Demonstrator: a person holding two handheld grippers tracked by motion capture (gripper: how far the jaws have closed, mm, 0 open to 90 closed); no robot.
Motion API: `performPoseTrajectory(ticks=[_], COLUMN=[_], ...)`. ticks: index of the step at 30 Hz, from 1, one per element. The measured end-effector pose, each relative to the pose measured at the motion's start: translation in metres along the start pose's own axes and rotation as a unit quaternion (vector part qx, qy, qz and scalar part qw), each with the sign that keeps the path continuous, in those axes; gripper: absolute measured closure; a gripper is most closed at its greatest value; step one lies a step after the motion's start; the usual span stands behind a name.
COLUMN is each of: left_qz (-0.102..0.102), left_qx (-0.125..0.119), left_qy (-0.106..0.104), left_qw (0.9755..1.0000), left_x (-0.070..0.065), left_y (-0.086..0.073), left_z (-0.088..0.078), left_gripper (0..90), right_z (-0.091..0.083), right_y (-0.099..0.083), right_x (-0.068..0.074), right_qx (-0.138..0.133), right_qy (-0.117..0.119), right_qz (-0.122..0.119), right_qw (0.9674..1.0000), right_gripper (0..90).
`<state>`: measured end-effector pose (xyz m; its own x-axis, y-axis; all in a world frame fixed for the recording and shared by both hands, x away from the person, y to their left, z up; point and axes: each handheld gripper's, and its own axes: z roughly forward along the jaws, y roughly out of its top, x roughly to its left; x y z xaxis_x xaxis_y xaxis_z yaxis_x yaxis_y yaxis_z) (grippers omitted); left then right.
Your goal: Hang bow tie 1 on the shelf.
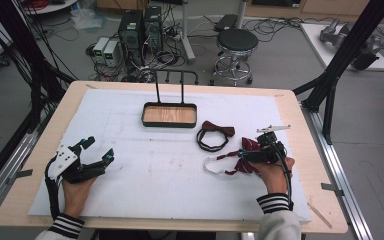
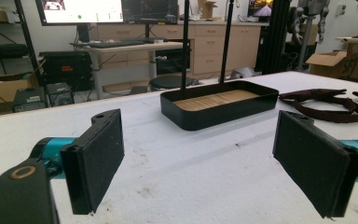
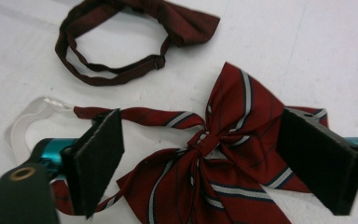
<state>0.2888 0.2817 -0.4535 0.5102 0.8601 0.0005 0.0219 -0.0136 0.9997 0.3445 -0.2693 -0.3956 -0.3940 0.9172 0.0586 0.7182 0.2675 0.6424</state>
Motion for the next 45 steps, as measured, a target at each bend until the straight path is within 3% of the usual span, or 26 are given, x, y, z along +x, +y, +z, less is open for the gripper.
performPoseTrajectory(ticks=[6,11,16,23,26,31,39,41,42,45], left_qz=[-0.001,-0.001,0.000,0.001,0.002,0.003,0.003,0.003,0.003,0.003], left_qx=[0.000,0.000,0.001,0.001,0.001,0.000,0.001,0.000,0.000,0.000], left_qy=[0.000,0.000,0.000,0.000,0.000,0.000,0.000,0.000,0.000,0.000], left_qw=[1.0000,1.0000,1.0000,1.0000,1.0000,1.0000,1.0000,1.0000,1.0000,1.0000], left_x=[0.000,0.000,0.000,0.000,0.000,-0.001,-0.001,-0.001,-0.001,-0.001], left_y=[0.000,0.000,0.000,0.000,0.000,0.000,0.000,0.000,0.000,0.000], left_z=[0.000,0.000,0.000,0.000,0.000,0.000,0.000,0.000,0.000,0.000], left_gripper=[16.7,16.7,16.7,16.7,16.7,16.8,16.8,16.8,16.8,16.9], right_z=[0.008,0.014,0.019,0.024,0.026,0.027,0.033,0.034,0.034,0.035], right_y=[0.004,0.004,0.004,0.004,0.003,0.004,0.006,0.006,0.007,0.008], right_x=[-0.002,-0.004,-0.006,-0.005,-0.005,-0.003,-0.002,-0.001,0.000,0.002], right_qx=[0.038,0.056,0.075,0.091,0.097,0.100,0.118,0.121,0.125,0.130], right_qy=[-0.002,0.001,0.008,0.009,0.006,0.006,-0.010,-0.020,-0.033,-0.048], right_qz=[0.015,0.018,0.036,0.063,0.061,0.076,0.088,0.084,0.079,0.072], right_qw=[0.9992,0.9982,0.9965,0.9938,0.9934,0.9921,0.9891,0.9889,0.9884,0.9878], right_gripper=[15.0,21.0,30.1,34.8,34.8,40.7,50.9,55.7,62.4,68.0])
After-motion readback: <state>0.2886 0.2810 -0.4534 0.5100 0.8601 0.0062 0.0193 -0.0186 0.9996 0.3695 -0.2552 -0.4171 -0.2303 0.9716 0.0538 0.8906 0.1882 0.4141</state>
